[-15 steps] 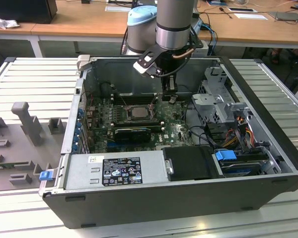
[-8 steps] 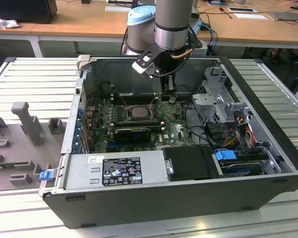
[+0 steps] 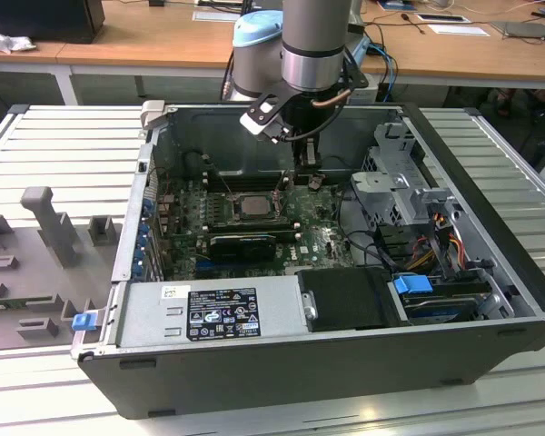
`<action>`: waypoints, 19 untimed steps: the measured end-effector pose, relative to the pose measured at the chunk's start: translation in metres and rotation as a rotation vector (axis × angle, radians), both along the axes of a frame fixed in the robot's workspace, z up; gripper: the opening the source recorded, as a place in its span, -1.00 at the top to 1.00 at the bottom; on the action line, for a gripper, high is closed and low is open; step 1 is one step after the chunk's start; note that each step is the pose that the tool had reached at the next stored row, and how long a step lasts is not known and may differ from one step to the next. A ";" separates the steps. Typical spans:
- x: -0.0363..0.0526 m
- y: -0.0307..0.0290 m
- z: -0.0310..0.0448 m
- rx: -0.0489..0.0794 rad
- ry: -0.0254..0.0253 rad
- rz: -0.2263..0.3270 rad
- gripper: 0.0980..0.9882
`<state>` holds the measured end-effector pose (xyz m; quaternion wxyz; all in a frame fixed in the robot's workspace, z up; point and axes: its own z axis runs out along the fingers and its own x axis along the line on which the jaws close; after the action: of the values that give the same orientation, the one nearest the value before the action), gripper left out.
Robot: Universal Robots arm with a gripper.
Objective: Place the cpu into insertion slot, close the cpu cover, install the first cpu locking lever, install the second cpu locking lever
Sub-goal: 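Close the cpu cover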
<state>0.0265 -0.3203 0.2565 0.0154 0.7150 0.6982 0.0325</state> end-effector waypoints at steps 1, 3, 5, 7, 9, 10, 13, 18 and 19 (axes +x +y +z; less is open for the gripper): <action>-0.0003 0.0000 0.0000 0.000 0.0000 0.000 0.98; -0.0009 0.0000 0.0000 0.000 0.0000 0.000 0.98; -0.0015 0.0000 0.0000 0.000 0.0000 0.000 0.98; -0.0023 0.0000 0.0000 0.000 0.0000 0.000 0.98; -0.0029 0.0000 0.0000 0.000 0.0000 0.000 0.98; -0.0030 0.0000 0.0000 0.000 0.0000 0.000 0.98; -0.0041 0.0000 0.0000 0.000 0.0000 0.000 0.98; -0.0067 0.0000 0.0000 0.000 0.0000 0.000 0.98; -0.0077 0.0000 0.0000 0.000 0.0000 0.000 0.98</action>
<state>0.0188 -0.3203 0.2565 0.0154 0.7151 0.6981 0.0325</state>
